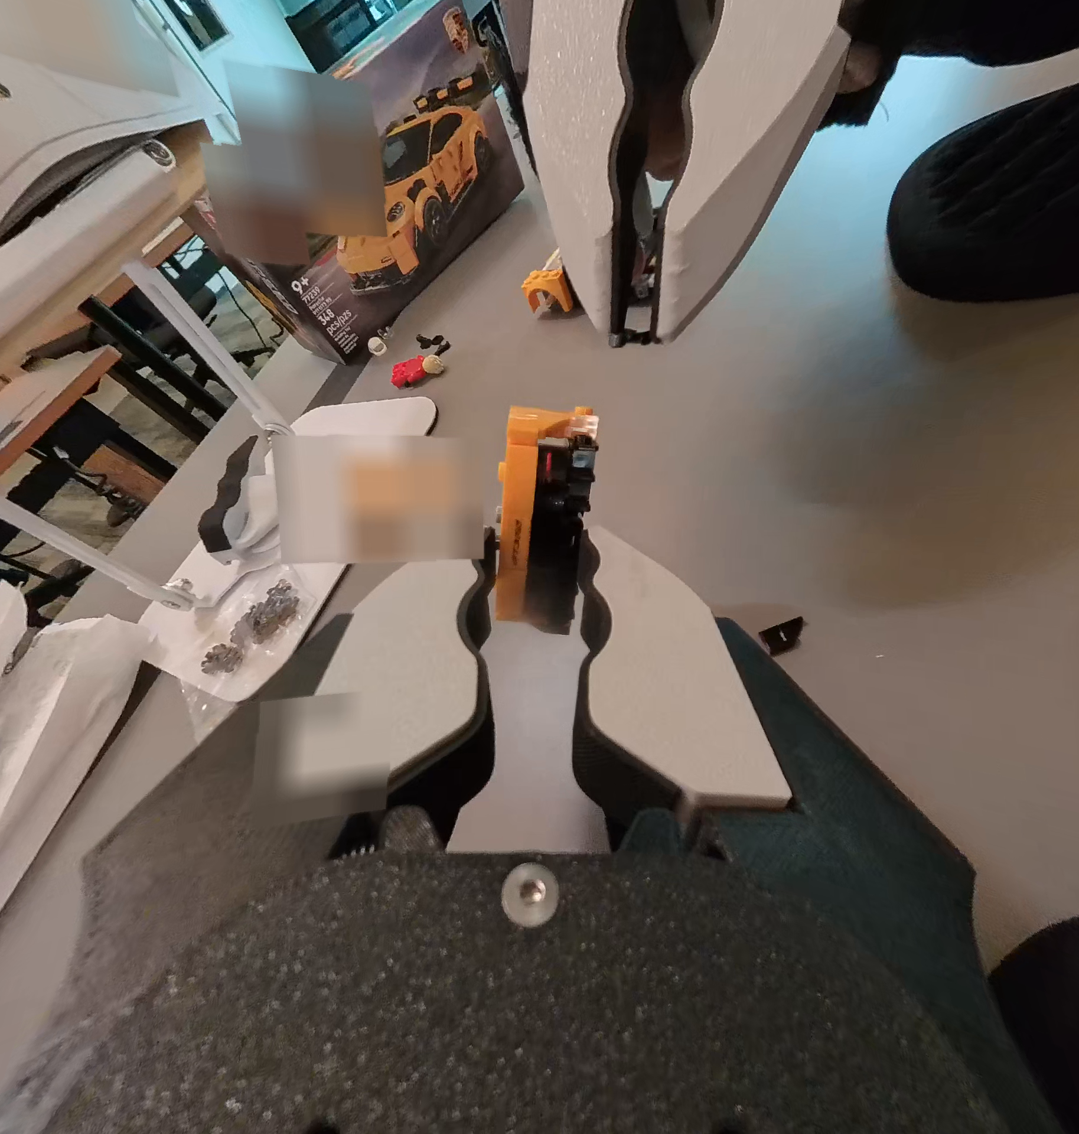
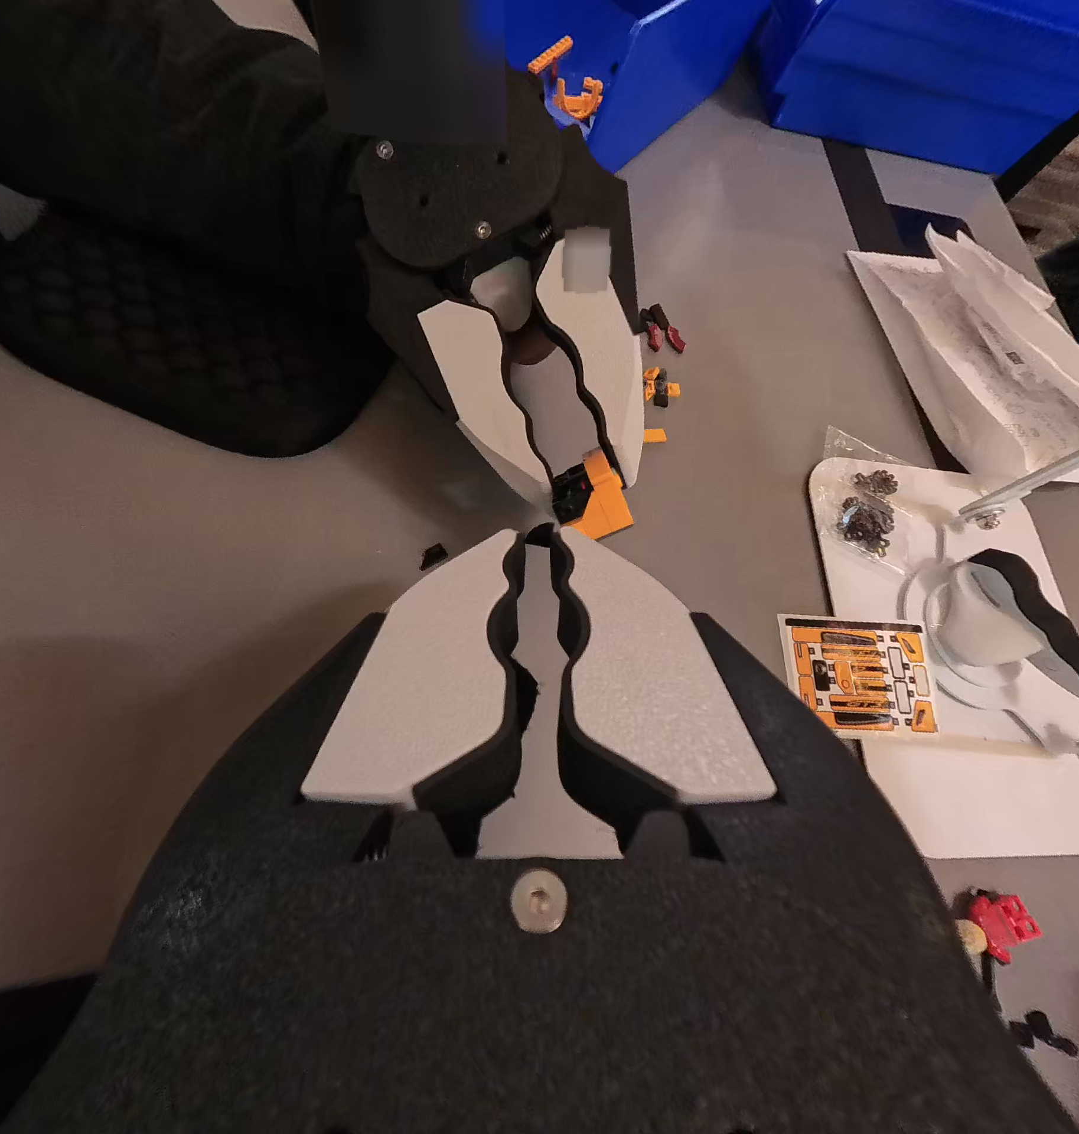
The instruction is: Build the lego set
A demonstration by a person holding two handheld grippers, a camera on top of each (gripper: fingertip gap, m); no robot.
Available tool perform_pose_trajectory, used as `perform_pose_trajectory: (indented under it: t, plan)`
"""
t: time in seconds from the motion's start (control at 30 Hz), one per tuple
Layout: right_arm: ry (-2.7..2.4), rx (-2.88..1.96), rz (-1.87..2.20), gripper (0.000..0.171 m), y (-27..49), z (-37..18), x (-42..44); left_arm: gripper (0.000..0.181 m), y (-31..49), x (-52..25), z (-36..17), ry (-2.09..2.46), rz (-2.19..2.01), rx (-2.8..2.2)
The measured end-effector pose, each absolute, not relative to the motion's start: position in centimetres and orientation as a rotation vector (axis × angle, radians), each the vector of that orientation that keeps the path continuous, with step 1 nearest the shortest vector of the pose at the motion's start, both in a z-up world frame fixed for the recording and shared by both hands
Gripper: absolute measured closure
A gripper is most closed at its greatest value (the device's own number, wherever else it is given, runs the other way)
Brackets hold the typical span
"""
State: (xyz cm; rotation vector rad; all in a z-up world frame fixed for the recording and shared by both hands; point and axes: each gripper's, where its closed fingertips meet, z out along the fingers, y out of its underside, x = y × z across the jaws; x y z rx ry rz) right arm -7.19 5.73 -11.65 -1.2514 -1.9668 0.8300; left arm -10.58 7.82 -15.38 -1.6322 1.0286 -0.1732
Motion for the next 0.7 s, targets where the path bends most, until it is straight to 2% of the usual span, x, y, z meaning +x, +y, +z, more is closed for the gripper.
perform_pose_trajectory:
  t: [0.7]
  plan:
    - [-1.971, -1.250, 0.884, 0.164, 5.9, -12.9, -8.2, 0.156, 7.5, -9.9, -16.0, 1.015, -0.303, -1.674]
